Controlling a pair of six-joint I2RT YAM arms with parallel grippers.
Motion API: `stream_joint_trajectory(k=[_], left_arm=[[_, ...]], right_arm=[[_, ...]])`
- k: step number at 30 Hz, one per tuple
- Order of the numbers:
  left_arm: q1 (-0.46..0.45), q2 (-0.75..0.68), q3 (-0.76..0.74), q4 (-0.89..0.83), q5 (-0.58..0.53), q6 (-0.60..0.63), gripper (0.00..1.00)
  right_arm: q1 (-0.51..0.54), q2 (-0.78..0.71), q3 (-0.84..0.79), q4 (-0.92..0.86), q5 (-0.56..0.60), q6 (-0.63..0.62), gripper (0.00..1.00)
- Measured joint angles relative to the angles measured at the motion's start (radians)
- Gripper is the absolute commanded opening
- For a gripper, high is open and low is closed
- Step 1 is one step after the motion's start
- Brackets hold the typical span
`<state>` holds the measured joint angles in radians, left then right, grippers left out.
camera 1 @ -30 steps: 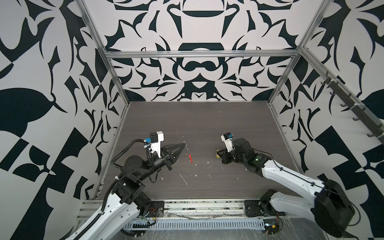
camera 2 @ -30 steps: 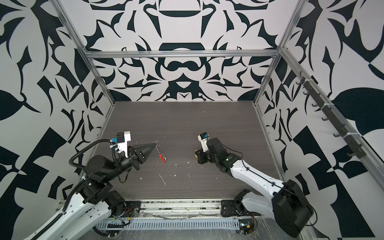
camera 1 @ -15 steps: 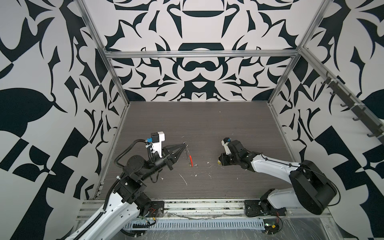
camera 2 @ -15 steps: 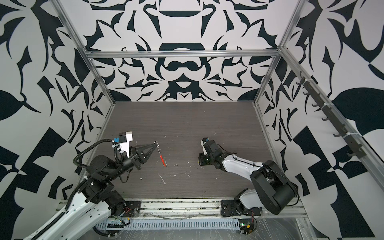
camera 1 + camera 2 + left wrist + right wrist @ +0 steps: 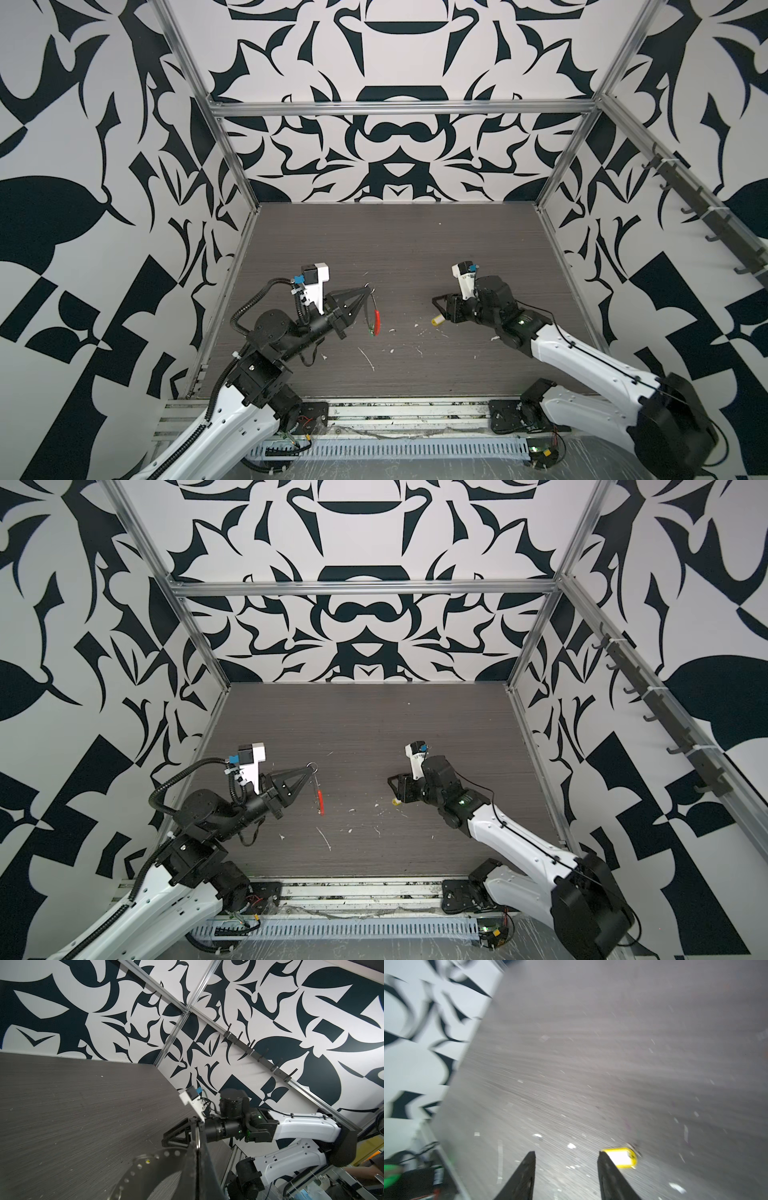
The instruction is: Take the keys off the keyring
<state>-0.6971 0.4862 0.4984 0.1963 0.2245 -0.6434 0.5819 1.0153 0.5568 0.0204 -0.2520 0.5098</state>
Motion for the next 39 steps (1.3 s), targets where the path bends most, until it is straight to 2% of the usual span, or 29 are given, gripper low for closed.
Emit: stream_joint_trajectory(k=[8, 13, 17, 24, 32, 39], left_arm=[[0.000, 0.019, 0.062, -0.007, -0.004, -0.012, 0.00], [0.000, 0.036, 0.091, -0.010, 0.004, -0.005, 0.00], [0.000, 0.053, 0.106, -0.010, 0.031, 0.008, 0.00], [0.000, 0.074, 0.108, 0.021, 0.190, 0.055, 0.00], [0.000, 0.096, 0.109, 0.114, 0.399, 0.066, 0.00], [0.000, 0.127, 0.109, 0.217, 0.516, 0.036, 0.00]], right_arm=[[0.046, -0.111, -0.001, 0.104, -0.118, 0.015, 0.49], [0.147, -0.137, 0.004, 0.140, -0.134, -0.004, 0.50], [0.253, -0.098, 0.046, 0.132, -0.125, -0.048, 0.52], [0.358, -0.006, 0.078, 0.165, -0.134, -0.090, 0.57], [0.389, -0.006, 0.086, 0.211, -0.134, -0.093, 0.60], [0.403, -0.005, 0.086, 0.293, -0.137, -0.068, 0.64]])
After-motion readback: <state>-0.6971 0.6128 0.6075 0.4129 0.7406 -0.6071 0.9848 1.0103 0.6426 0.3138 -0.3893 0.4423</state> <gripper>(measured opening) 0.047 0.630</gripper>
